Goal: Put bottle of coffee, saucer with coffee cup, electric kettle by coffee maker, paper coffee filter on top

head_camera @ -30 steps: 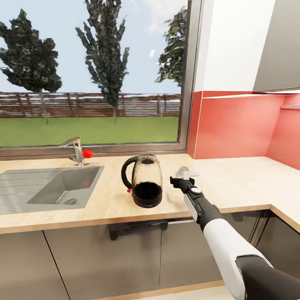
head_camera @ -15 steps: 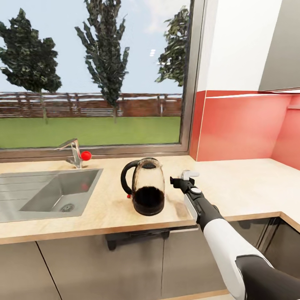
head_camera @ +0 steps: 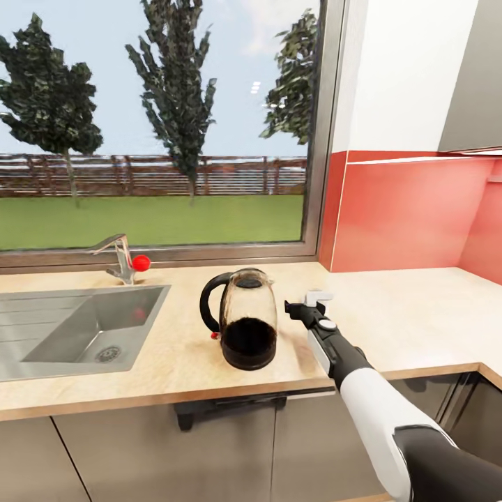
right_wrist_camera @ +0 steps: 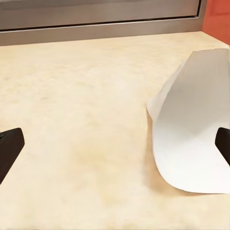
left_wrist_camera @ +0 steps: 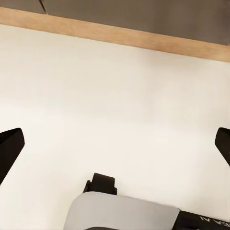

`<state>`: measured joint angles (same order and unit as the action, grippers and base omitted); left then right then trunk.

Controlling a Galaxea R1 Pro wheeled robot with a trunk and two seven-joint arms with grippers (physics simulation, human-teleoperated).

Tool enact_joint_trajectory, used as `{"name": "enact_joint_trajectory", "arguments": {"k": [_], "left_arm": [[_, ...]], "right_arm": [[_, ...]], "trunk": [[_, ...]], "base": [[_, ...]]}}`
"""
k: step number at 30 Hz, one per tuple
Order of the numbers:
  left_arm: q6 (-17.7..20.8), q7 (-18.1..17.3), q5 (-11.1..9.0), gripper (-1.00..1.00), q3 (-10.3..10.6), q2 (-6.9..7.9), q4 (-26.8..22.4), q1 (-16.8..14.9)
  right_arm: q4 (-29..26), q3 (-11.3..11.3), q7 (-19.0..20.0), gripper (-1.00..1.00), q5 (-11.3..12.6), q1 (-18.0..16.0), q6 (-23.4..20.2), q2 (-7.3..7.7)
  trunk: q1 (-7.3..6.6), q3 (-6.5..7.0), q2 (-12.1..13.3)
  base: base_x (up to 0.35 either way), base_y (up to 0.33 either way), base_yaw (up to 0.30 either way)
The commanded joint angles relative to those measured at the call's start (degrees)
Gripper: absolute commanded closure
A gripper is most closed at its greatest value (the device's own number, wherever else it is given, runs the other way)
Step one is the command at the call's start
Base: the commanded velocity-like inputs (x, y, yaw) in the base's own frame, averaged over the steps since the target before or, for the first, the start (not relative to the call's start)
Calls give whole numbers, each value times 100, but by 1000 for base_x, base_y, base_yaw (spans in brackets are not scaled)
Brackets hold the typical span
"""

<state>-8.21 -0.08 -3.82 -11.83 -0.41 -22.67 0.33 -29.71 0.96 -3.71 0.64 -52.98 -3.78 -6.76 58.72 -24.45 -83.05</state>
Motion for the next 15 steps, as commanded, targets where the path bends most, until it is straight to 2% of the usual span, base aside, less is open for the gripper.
{"name": "enact_joint_trajectory", "arguments": {"k": [1,15], "left_arm": [[-5,-1,-40,-100,-4,0,-10,3],[-5,-1,-40,-100,-4,-3,-10,3]], "right_arm": [[51,10,-27,-100,6,-2,33,-1],[163,10,-26,-100,6,-2,140,2]], "trunk": [[0,-5,-3],[0,-5,-3]], "base": [[16,0,0],[55,0,0]]}}
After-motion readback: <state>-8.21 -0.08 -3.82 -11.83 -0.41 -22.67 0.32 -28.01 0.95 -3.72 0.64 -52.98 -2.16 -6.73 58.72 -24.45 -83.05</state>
